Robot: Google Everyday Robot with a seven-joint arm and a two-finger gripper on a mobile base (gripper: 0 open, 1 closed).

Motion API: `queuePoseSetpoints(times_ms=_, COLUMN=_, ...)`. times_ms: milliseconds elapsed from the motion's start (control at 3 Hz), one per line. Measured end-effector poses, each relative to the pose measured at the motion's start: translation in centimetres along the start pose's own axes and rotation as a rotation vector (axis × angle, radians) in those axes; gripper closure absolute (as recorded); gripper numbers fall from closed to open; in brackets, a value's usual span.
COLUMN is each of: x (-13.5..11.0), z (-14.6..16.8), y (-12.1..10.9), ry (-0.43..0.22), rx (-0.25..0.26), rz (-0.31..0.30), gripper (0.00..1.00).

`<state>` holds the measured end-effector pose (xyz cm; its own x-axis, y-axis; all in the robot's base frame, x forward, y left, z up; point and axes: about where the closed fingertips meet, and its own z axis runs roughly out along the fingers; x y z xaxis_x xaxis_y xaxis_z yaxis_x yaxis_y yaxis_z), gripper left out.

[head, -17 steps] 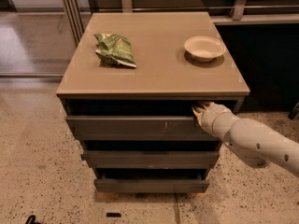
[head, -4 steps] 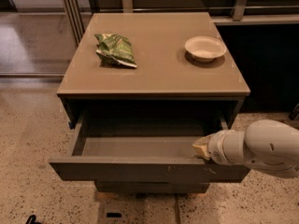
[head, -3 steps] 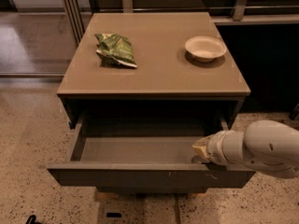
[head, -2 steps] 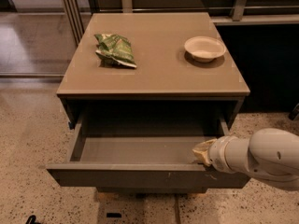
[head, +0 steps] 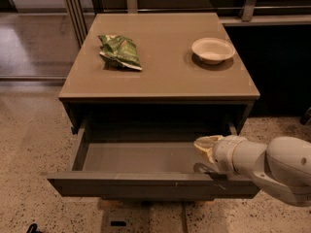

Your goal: Open top drawer

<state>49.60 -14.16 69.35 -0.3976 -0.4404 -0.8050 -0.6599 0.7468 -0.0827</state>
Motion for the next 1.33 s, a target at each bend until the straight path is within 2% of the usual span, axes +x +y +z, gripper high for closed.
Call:
queuePoseSetpoints(times_ms=333, x=-3.2, z=-0.5, y=-1.2, ry=-0.126, rx=0.038, rz=-0.022, gripper=0.36)
queuePoseSetpoints(times_ms=667, x=-4.1, z=-1.6, y=-0.4, ry=-0.165, rx=0.054, rz=-0.089, gripper=0.12)
queuePoseSetpoints(times_ms=1000, x=-4.1, z=-1.6, y=-0.4, ry=-0.165, rx=0.054, rz=-0.09, gripper=0.0)
queuePoseSetpoints(times_ms=1333, x=-4.1, z=-1.6, y=-0.4, ry=-0.165, rx=0.054, rz=-0.09, gripper=0.0)
